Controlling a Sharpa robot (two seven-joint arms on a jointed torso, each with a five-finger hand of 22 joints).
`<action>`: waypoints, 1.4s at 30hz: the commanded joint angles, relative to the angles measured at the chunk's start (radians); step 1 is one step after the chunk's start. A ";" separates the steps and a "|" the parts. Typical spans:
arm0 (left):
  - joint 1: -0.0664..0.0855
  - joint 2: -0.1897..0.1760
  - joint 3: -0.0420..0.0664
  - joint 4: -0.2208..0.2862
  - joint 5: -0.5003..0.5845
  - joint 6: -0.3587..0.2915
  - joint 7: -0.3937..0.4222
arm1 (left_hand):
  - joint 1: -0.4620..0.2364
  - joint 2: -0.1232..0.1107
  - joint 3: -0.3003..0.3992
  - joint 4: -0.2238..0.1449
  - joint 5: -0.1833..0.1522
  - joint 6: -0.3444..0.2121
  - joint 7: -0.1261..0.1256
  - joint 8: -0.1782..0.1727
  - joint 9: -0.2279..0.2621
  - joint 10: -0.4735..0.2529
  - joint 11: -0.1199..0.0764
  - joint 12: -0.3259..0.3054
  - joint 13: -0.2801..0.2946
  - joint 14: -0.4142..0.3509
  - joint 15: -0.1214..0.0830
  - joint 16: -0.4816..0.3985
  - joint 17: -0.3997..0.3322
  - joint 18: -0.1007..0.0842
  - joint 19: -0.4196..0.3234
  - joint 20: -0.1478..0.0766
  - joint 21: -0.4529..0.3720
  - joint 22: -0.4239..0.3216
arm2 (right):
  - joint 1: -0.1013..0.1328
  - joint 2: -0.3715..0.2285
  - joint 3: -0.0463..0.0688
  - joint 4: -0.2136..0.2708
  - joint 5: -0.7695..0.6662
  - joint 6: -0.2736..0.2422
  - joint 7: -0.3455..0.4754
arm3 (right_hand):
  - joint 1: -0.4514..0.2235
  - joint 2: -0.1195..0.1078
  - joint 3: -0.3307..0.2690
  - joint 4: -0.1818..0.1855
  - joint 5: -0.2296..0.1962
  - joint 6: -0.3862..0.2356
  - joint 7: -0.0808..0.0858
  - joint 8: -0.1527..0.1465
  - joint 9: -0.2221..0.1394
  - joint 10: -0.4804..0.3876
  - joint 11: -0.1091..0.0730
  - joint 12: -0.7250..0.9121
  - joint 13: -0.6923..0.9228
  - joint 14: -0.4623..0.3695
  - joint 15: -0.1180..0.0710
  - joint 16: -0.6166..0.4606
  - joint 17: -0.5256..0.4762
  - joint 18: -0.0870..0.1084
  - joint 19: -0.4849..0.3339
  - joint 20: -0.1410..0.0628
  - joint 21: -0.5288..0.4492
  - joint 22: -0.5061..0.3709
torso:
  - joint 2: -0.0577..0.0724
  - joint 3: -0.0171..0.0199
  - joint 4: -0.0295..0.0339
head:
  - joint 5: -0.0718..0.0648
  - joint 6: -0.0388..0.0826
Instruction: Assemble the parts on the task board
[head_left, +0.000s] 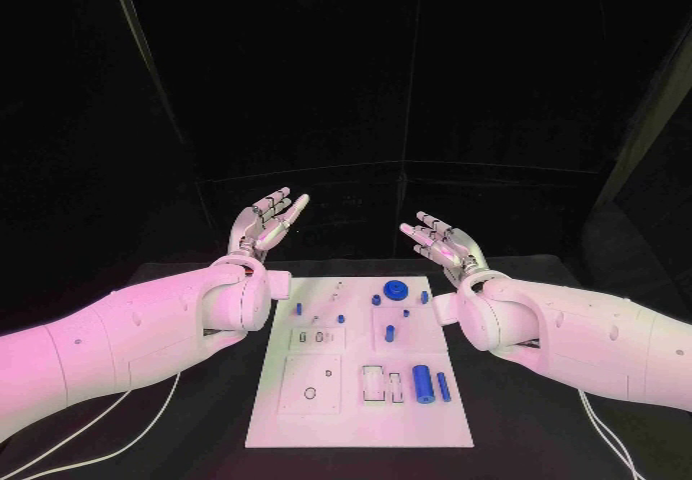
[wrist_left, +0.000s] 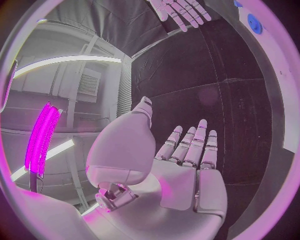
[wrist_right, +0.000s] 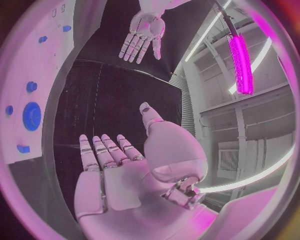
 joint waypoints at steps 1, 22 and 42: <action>0.005 0.005 -0.002 -0.010 0.033 0.083 0.068 | 0.032 0.000 0.001 0.009 0.005 0.016 0.088 0.007 0.003 0.017 0.004 0.007 0.002 0.019 0.006 0.006 0.002 0.018 0.009 0.010 0.006 0.002 | 0.016 0.012 -0.011 -0.029 -0.076 0.189 -0.040 | 0.176 0.001 0.036 -0.117 -0.005 0.195 0.151 0.045 0.025 0.261 0.021 0.051 0.026 0.290 0.015 0.067 0.030 0.062 0.163 0.002 0.076 0.035 | 0.000 0.0001 -0.0002 | 0.000 0.000; 0.010 -0.119 -0.002 0.108 0.031 0.122 0.079 | 0.126 0.034 -0.027 -0.073 0.005 0.502 0.069 0.094 0.036 0.603 -0.041 0.107 0.030 0.530 -0.084 0.153 0.064 0.073 0.603 -0.037 0.243 0.094 | 0.090 0.001 -0.025 -0.102 -0.750 0.107 -0.166 | 0.219 -0.059 0.158 -0.216 -0.001 0.761 0.076 0.105 0.041 0.843 -0.089 0.084 0.034 0.920 -0.130 0.164 0.051 0.137 0.661 -0.078 0.378 0.148 | 0.044 0.0026 0.0012 | 0.006 0.008; 0.022 -0.236 -0.002 0.342 0.012 0.162 0.053 | 0.147 0.044 -0.036 -0.110 0.006 0.524 0.066 0.082 0.027 0.628 -0.046 0.093 0.027 0.561 -0.094 0.142 0.076 0.071 0.645 -0.049 0.253 0.089 | 0.160 0.052 -0.024 -0.086 -1.370 0.235 -0.423 | 0.209 -0.135 0.197 -0.209 0.007 0.840 0.032 0.067 0.040 0.961 -0.147 0.038 0.038 1.275 -0.229 0.329 0.203 0.135 0.800 -0.184 0.758 0.368 | 0.165 -0.0022 0.0206 | -0.003 0.047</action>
